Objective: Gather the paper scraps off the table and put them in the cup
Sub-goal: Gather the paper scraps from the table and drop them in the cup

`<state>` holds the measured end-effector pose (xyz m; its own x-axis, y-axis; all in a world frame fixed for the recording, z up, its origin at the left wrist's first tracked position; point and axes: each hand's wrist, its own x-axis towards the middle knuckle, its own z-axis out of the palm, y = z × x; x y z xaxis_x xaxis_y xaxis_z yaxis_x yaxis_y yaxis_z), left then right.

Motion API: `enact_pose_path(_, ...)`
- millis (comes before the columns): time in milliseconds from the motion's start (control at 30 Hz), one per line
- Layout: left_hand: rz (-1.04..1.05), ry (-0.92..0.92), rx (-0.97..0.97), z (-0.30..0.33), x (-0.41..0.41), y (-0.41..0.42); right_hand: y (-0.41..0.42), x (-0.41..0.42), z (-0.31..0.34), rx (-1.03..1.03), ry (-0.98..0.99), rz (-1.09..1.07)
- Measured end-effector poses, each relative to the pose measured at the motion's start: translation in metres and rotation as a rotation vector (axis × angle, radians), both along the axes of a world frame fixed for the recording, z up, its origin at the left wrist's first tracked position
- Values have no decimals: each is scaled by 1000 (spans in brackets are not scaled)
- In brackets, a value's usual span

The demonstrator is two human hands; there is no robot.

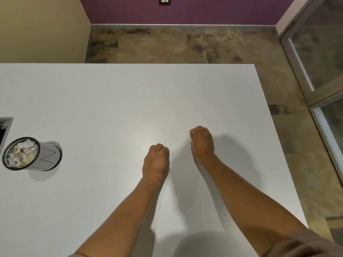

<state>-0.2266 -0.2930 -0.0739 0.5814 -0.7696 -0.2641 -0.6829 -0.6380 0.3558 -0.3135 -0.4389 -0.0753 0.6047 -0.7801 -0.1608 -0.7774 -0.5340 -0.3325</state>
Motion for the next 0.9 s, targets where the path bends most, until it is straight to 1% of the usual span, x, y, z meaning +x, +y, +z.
enact_pose_path(100,-40,-50,50,0,0,-1,8,-7,5,-34,77,53)
enact_pose_path(267,-109,-66,65,-2,1,-1,20,-18,6,-66,129,106)
enact_pose_path(333,-92,-41,56,-2,0,0,25,-22,4,-36,120,97)
enact_pose_path(400,-37,53,52,-1,1,1,32,-26,0,46,38,15)
enact_pose_path(467,69,237,19,2,4,0,40,-28,-1,215,-128,-190)
enact_pose_path(500,147,348,-17,4,5,1,45,-29,-1,337,-225,-308)
enact_pose_path(567,287,553,-120,10,4,5,58,-33,-1,681,-463,-516)
enact_pose_path(633,363,713,-241,15,0,10,71,-37,0,998,-683,-623)
enact_pose_path(700,400,848,-349,21,-5,12,81,-40,1,1193,-787,-654)
enact_pose_path(733,402,879,-380,24,-8,11,85,-40,0,1287,-842,-675)
enact_pose_path(800,376,850,-404,29,-14,10,89,-39,1,1443,-959,-705)
enact_pose_path(900,281,753,-449,35,-20,8,89,-40,5,1523,-1091,-740)
